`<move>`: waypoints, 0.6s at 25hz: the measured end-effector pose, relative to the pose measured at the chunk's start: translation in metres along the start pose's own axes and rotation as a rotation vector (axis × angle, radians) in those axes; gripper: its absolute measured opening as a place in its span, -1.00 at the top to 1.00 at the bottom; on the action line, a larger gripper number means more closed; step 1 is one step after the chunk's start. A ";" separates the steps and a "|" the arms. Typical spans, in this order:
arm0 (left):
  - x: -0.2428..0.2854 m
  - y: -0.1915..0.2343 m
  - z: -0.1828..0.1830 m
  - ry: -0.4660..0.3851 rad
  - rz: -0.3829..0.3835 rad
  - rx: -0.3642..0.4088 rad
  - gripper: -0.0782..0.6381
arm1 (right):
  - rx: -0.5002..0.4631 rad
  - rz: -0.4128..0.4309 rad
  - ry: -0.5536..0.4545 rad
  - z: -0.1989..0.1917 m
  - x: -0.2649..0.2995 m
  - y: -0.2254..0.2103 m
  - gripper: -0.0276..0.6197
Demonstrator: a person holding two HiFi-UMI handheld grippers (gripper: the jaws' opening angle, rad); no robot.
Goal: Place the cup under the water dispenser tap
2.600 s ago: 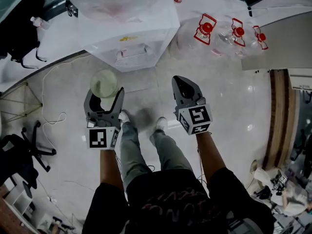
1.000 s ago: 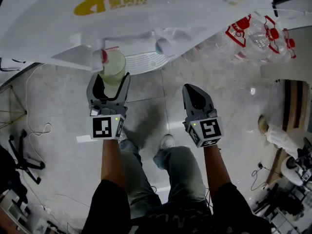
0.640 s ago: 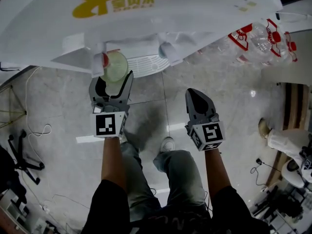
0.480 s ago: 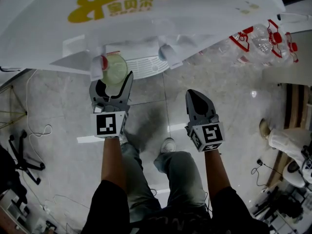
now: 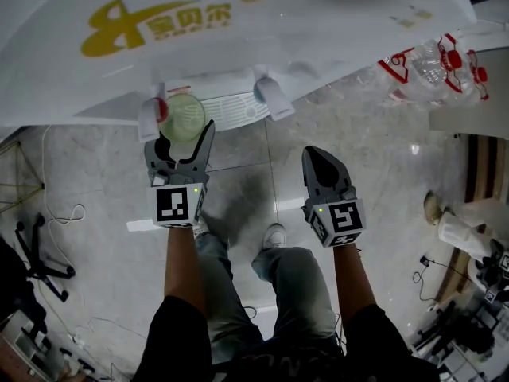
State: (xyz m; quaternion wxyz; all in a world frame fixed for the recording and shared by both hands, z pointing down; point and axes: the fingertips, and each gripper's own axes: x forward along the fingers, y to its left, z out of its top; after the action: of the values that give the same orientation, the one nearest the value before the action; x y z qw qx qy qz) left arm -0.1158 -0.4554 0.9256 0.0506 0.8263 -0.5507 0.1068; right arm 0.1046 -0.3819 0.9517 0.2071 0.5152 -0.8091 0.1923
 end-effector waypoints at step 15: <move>-0.005 -0.003 -0.005 -0.017 -0.041 -0.024 -0.25 | 0.011 -0.017 -0.008 0.002 -0.002 0.008 0.87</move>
State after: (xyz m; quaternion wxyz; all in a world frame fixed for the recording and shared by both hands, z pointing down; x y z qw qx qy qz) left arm -0.1157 -0.4491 0.9297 0.0581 0.8375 -0.5355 0.0921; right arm 0.0977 -0.3783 0.9487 0.2029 0.5237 -0.8046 0.1929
